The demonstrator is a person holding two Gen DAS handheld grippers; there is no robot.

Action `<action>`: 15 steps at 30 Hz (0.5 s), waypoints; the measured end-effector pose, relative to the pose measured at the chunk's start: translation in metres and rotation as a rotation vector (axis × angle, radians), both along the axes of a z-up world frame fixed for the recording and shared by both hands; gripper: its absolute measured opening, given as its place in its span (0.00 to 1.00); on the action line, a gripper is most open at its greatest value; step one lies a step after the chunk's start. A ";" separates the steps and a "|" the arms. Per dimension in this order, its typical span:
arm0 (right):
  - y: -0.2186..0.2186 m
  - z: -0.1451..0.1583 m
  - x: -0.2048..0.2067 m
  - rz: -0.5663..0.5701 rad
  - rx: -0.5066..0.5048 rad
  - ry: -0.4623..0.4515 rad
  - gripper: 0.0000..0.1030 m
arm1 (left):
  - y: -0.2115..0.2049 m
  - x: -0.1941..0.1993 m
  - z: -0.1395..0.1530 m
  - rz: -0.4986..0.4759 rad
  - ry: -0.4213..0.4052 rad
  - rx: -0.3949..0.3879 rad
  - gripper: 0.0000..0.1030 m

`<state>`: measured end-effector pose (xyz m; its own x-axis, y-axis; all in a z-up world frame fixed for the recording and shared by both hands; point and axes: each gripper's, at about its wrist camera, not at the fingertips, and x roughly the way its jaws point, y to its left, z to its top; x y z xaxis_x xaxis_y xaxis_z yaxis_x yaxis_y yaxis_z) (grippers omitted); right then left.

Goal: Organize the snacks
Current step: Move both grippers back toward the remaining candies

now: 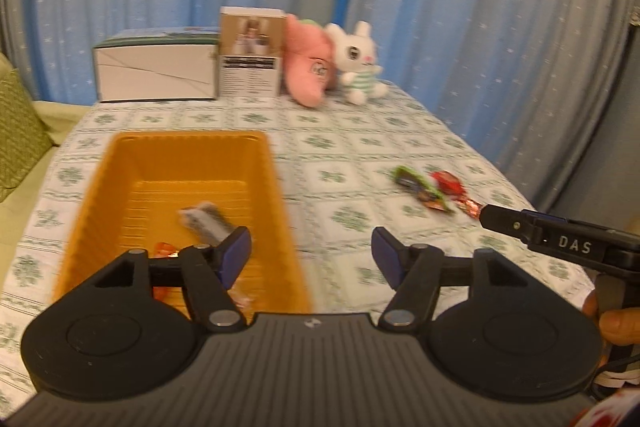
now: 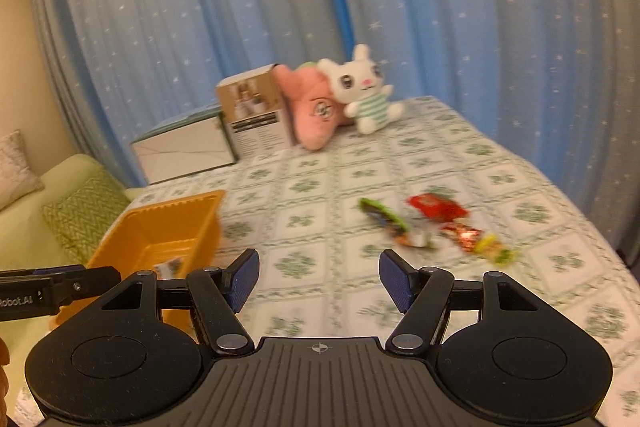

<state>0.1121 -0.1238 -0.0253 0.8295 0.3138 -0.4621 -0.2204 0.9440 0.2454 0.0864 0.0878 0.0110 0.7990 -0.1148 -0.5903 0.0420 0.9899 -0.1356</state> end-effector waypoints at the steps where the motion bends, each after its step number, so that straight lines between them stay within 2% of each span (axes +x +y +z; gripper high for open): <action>1: -0.007 -0.001 -0.003 -0.017 0.000 0.003 0.66 | -0.006 0.000 -0.001 -0.011 0.002 -0.004 0.64; 8: -0.057 -0.008 -0.015 -0.111 -0.004 0.028 0.69 | -0.048 0.006 -0.009 -0.079 0.030 -0.020 0.66; 10: -0.068 -0.011 -0.018 -0.131 -0.015 0.033 0.69 | -0.059 0.007 -0.011 -0.095 0.031 -0.023 0.71; 15: -0.097 -0.020 -0.021 -0.181 -0.025 0.052 0.69 | -0.082 0.016 -0.018 -0.132 0.045 -0.030 0.73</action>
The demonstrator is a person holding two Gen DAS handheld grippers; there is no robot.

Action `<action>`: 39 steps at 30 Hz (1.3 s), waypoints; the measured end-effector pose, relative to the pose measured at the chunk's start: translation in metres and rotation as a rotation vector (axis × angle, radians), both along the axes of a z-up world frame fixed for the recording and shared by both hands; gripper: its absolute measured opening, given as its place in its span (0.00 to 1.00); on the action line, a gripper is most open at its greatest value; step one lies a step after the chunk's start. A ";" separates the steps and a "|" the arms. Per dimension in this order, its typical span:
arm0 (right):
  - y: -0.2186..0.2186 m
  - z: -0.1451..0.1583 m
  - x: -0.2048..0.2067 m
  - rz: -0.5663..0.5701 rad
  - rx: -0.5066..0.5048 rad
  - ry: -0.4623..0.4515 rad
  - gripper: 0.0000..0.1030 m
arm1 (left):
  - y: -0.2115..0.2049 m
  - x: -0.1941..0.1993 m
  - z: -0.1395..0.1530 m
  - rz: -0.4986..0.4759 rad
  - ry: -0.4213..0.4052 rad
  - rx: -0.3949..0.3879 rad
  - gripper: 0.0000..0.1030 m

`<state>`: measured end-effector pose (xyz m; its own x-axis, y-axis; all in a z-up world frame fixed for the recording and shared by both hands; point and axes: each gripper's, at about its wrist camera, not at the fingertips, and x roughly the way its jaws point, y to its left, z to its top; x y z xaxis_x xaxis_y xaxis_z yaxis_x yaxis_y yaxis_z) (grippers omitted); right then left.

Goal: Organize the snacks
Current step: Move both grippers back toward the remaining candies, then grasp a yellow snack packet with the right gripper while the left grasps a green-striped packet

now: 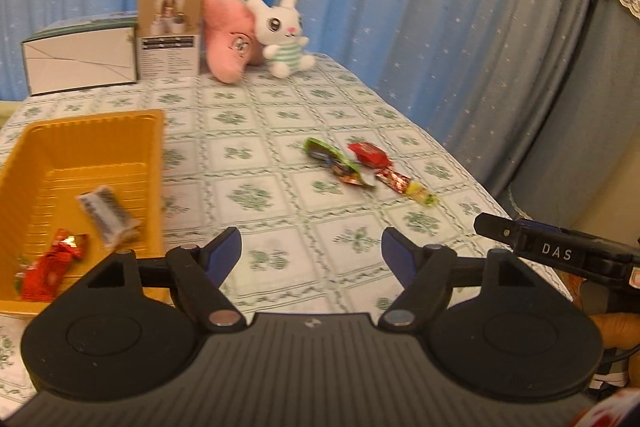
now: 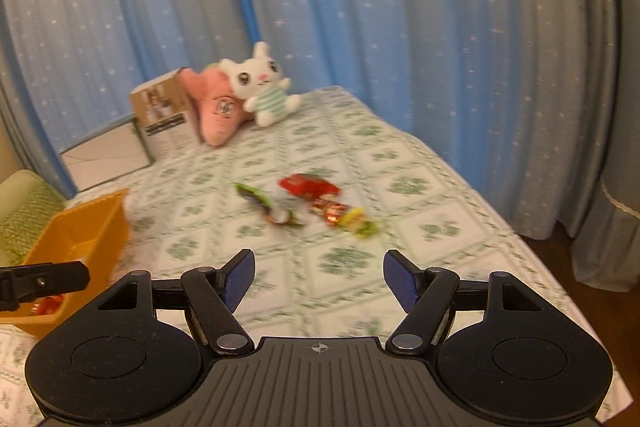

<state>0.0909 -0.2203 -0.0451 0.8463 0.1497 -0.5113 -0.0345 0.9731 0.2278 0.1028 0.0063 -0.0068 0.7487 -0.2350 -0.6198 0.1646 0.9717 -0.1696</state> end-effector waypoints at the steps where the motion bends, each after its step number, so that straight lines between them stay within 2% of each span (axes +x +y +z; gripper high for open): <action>1: -0.006 -0.002 0.000 -0.009 0.002 0.005 0.69 | -0.004 0.002 -0.002 -0.006 0.003 -0.001 0.73; 7: -0.026 -0.008 0.004 -0.032 0.007 0.028 0.69 | -0.020 0.018 -0.010 -0.031 0.023 -0.007 0.73; 17: -0.027 -0.013 0.033 0.025 -0.058 0.052 0.69 | -0.029 0.046 -0.024 -0.036 0.051 0.004 0.75; 23: -0.024 -0.012 0.068 0.105 -0.130 0.081 0.69 | -0.031 0.068 -0.030 -0.037 0.059 0.005 0.75; 31: -0.020 -0.030 0.119 0.195 -0.201 0.133 0.68 | -0.029 0.100 -0.039 -0.017 0.070 0.001 0.76; 33: -0.020 -0.034 0.129 0.213 -0.209 0.135 0.67 | -0.028 0.106 -0.042 -0.013 0.074 -0.002 0.76; 35: -0.020 -0.039 0.140 0.227 -0.230 0.139 0.59 | -0.027 0.111 -0.045 -0.010 0.078 -0.006 0.76; 39: -0.022 -0.048 0.160 0.262 -0.236 0.152 0.54 | -0.026 0.116 -0.052 -0.004 0.089 -0.018 0.77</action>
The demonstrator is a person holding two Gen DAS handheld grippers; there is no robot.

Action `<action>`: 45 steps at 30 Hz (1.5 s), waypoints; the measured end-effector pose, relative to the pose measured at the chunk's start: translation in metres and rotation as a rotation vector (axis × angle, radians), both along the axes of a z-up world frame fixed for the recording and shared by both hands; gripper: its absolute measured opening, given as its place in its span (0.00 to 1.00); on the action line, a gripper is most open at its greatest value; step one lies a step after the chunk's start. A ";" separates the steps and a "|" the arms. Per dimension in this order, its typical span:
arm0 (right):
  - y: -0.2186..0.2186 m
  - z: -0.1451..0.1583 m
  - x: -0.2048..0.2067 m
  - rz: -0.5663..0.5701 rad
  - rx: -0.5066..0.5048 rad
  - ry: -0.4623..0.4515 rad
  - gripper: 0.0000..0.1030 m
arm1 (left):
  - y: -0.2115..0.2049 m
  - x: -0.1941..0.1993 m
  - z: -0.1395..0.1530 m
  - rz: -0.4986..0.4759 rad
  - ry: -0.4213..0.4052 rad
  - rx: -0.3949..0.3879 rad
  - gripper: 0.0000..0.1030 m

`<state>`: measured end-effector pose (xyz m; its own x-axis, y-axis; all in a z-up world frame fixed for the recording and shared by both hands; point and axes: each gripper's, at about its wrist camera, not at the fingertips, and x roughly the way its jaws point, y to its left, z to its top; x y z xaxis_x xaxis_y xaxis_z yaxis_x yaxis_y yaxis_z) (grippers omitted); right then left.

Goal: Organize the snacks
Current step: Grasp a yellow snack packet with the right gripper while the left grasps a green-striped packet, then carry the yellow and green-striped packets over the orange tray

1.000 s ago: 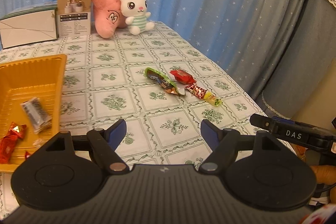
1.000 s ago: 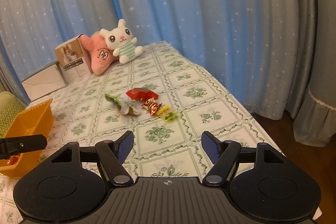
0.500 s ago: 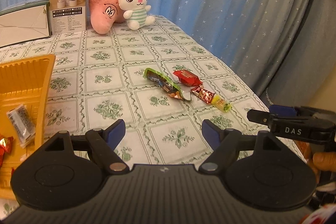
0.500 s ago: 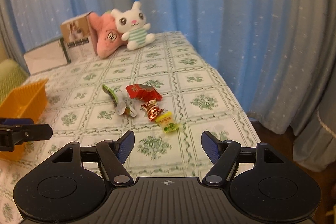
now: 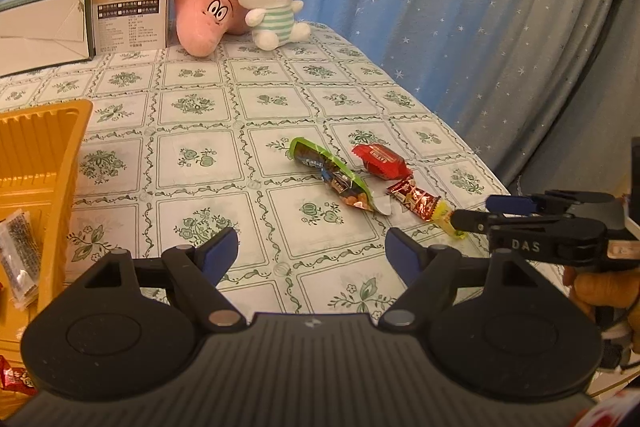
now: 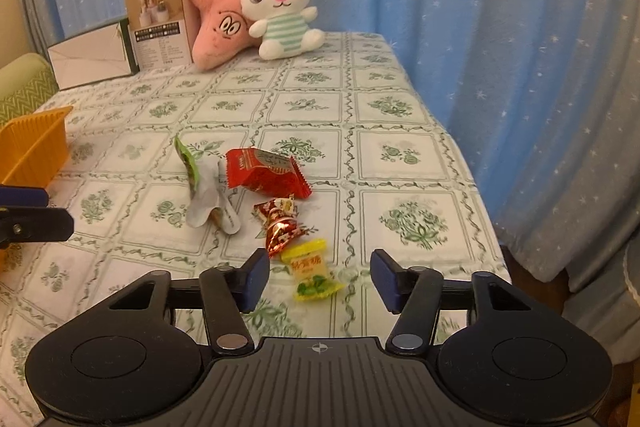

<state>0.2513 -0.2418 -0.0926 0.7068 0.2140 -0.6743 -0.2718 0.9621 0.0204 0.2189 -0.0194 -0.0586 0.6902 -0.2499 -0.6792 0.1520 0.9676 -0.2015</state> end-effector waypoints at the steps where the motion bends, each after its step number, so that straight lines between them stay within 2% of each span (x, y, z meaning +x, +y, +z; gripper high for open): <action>1: 0.001 -0.003 0.005 0.007 -0.012 0.007 0.51 | 0.000 0.001 -0.001 0.000 0.003 -0.002 0.77; 3: 0.003 -0.009 0.013 0.023 -0.035 0.025 0.38 | 0.001 0.002 -0.004 0.001 0.007 -0.004 0.77; 5: 0.004 -0.013 0.017 0.027 -0.038 0.042 0.34 | 0.002 0.003 -0.006 0.003 0.010 -0.005 0.77; 10: 0.010 -0.018 0.016 0.049 -0.072 0.053 0.30 | 0.004 0.007 -0.008 0.014 0.016 -0.015 0.77; 11: 0.010 -0.017 0.015 0.049 -0.068 0.057 0.23 | 0.004 0.007 -0.008 0.016 0.017 -0.018 0.77; 12: 0.011 -0.017 0.015 0.046 -0.067 0.062 0.20 | 0.003 0.008 -0.008 0.016 0.018 -0.020 0.77; 14: 0.012 -0.013 0.012 0.029 -0.058 0.067 0.20 | 0.002 0.009 -0.007 0.015 0.019 -0.024 0.77; 20: 0.009 0.012 -0.001 -0.046 0.085 0.037 0.20 | -0.006 0.021 -0.005 0.023 0.024 -0.034 0.77; 23: 0.009 0.018 -0.001 -0.078 0.112 0.034 0.20 | -0.013 0.032 -0.006 0.028 0.024 -0.049 0.73; 26: 0.010 0.022 0.003 -0.104 0.128 0.029 0.20 | -0.023 0.046 -0.010 0.031 0.025 -0.062 0.64; 29: 0.009 0.023 0.008 -0.122 0.141 0.030 0.20 | -0.034 0.060 -0.017 0.046 0.035 -0.036 0.51; 31: 0.008 0.024 0.011 -0.135 0.147 0.025 0.20 | -0.037 0.070 -0.023 0.052 0.049 -0.075 0.42; 35: 0.004 0.027 0.018 -0.165 0.166 0.018 0.20 | -0.044 0.086 -0.035 0.055 0.063 -0.122 0.39; 41: 0.007 0.028 0.024 -0.172 0.174 0.014 0.20 | -0.052 0.100 -0.049 0.070 0.089 -0.091 0.31; 45: 0.008 0.030 0.027 -0.180 0.191 0.014 0.20 | -0.056 0.103 -0.051 0.043 0.072 -0.040 0.27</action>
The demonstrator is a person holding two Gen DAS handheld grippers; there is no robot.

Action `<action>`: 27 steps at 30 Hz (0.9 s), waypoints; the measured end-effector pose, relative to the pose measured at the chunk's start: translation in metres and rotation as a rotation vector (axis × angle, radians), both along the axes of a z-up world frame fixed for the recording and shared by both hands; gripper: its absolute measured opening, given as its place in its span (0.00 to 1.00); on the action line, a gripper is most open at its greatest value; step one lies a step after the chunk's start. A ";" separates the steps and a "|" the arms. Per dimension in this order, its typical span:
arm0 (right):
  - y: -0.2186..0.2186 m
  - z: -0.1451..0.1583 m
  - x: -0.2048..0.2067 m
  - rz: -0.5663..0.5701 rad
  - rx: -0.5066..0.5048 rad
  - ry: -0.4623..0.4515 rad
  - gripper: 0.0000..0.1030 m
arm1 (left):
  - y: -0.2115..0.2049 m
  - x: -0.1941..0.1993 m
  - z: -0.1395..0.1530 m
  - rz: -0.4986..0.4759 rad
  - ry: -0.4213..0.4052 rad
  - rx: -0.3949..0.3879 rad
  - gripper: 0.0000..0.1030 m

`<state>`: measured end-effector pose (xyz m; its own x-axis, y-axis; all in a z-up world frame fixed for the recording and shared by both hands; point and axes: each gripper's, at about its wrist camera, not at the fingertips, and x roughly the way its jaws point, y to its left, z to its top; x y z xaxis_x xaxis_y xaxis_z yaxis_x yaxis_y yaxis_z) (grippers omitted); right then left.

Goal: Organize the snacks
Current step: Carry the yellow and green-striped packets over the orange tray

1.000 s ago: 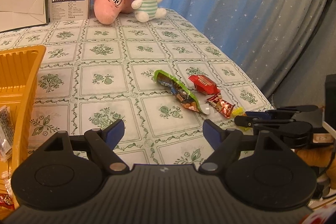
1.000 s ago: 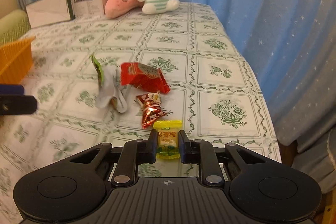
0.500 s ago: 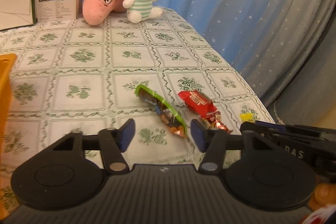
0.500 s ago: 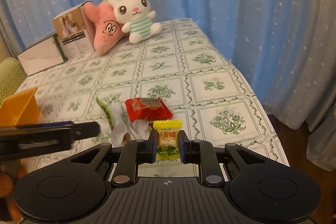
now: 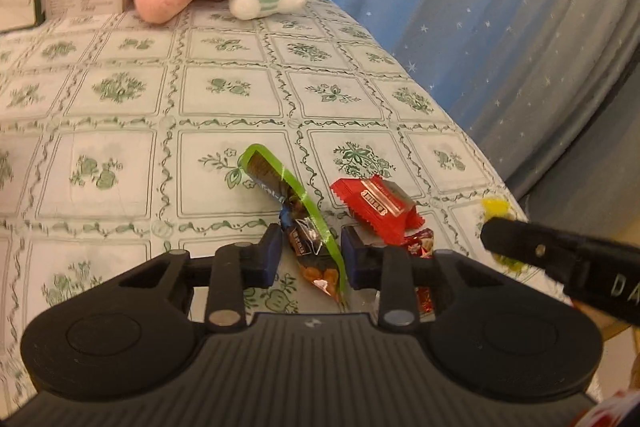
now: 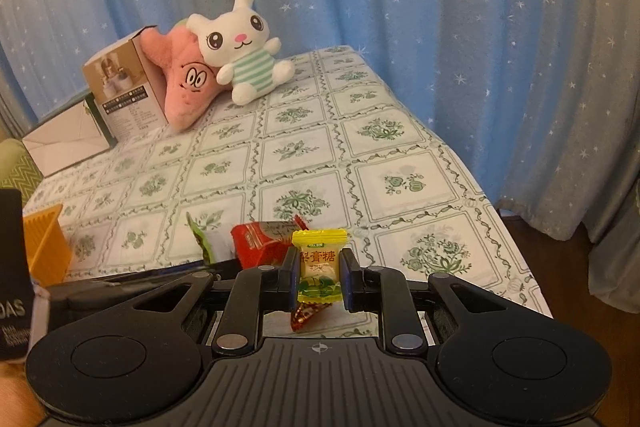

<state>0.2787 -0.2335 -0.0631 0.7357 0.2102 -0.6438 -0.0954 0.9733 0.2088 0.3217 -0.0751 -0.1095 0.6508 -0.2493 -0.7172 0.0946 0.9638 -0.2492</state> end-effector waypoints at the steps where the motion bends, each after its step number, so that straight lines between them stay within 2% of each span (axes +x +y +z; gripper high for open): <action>1: 0.001 0.000 0.000 0.001 -0.001 0.000 0.20 | -0.001 0.000 0.000 -0.010 0.000 0.014 0.25; 3: 0.002 -0.001 0.001 0.004 -0.005 0.005 0.20 | -0.001 -0.001 0.001 -0.034 0.003 0.031 0.21; 9: 0.013 -0.001 -0.005 0.030 -0.020 0.001 0.20 | 0.012 -0.032 0.008 -0.065 0.011 0.112 0.20; 18: 0.038 0.006 -0.033 0.095 -0.019 -0.012 0.20 | 0.043 -0.099 0.031 -0.024 0.003 0.113 0.20; 27: 0.059 0.013 -0.103 0.102 0.012 -0.033 0.20 | 0.066 -0.166 0.064 0.016 -0.042 0.093 0.20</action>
